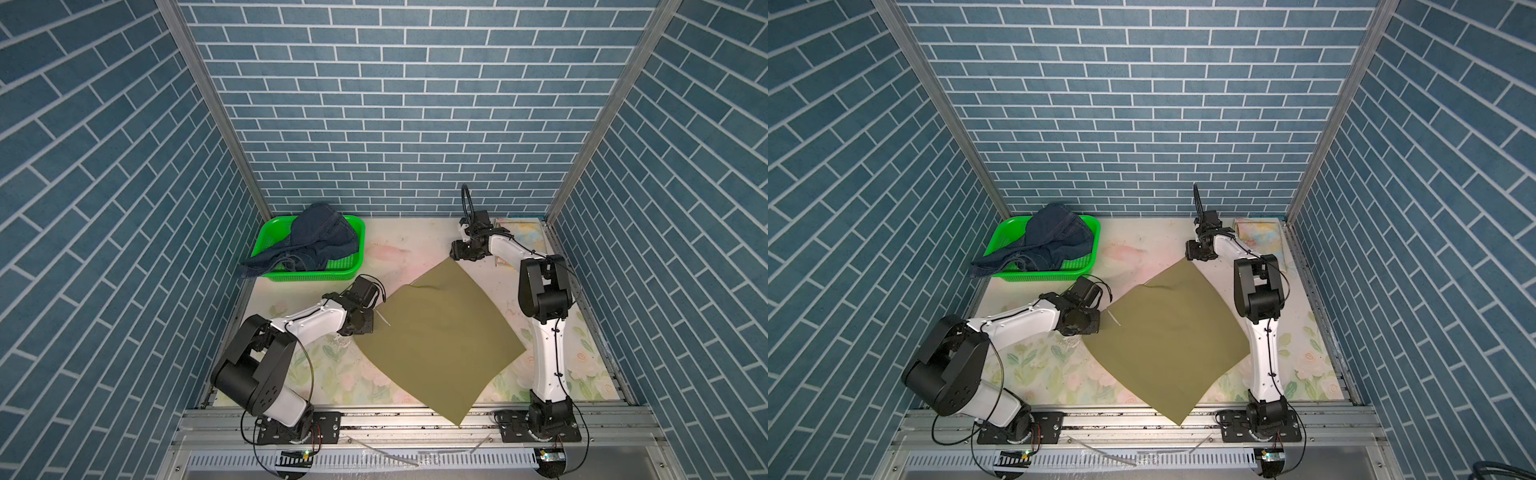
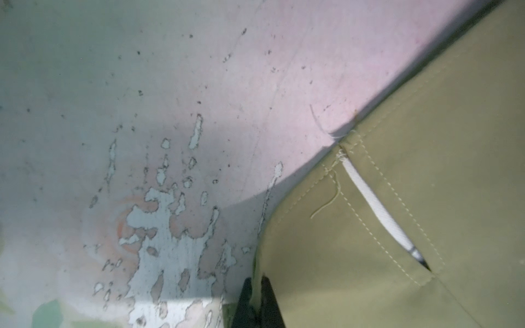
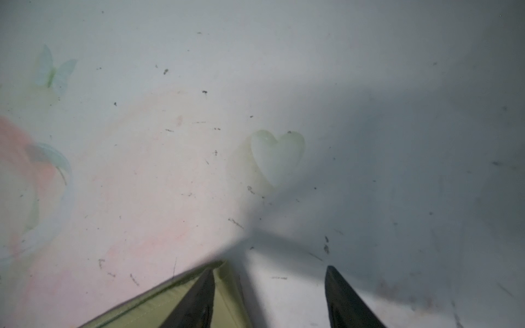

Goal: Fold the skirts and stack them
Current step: 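Lift the khaki skirt by its edges with both grippers toward the far wall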

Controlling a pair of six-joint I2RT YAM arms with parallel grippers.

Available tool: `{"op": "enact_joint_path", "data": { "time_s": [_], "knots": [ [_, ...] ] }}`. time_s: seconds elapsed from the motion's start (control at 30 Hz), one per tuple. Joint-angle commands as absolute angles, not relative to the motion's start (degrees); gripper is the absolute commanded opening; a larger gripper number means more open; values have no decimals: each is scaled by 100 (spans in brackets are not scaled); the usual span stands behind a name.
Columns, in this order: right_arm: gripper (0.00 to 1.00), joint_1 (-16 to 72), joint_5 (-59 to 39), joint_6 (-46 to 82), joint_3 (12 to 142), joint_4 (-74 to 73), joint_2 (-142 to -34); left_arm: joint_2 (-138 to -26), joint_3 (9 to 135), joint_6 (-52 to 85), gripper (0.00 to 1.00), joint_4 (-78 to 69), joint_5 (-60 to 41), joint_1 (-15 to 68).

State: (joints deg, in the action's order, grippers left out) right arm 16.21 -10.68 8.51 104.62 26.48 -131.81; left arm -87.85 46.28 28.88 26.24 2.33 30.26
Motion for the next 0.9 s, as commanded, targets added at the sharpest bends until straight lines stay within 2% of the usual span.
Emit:
{"op": "enact_joint_path", "data": {
  "time_s": [0.0, 0.23, 0.33, 0.4, 0.5, 0.53, 0.67, 0.87],
  "knots": [
    [61, 1683, -1363, 671, 10337, 2571, -13127, -8849, 4796, 2836, 0, 2786, 224, 2979],
    [57, 1793, -1468, 680, 10038, 2497, -13095, -8866, 4831, 2839, 0, 2769, 213, 2971],
    [51, 1802, -1521, 735, 9931, 2436, -13135, -8844, 4833, 2839, 0, 2769, 193, 2971],
    [38, 1820, -1573, 757, 9867, 2401, -13132, -8826, 4850, 2833, 0, 2807, 213, 2971],
    [4, 1828, -1597, 779, 9861, 2391, -13017, -8794, 4924, 2825, 0, 2843, 237, 2964],
    [0, 1828, -1607, 790, 9870, 2391, -12941, -8785, 4979, 2817, 0, 2860, 229, 2962],
    [0, 1828, -1473, 814, 9908, 2464, -12394, -8723, 5362, 2819, 0, 2971, 172, 2967],
    [0, 1711, -753, 1034, 9919, 2752, -11291, -8712, 6417, 2555, 0, 3311, 135, 2962]
  ]
}}
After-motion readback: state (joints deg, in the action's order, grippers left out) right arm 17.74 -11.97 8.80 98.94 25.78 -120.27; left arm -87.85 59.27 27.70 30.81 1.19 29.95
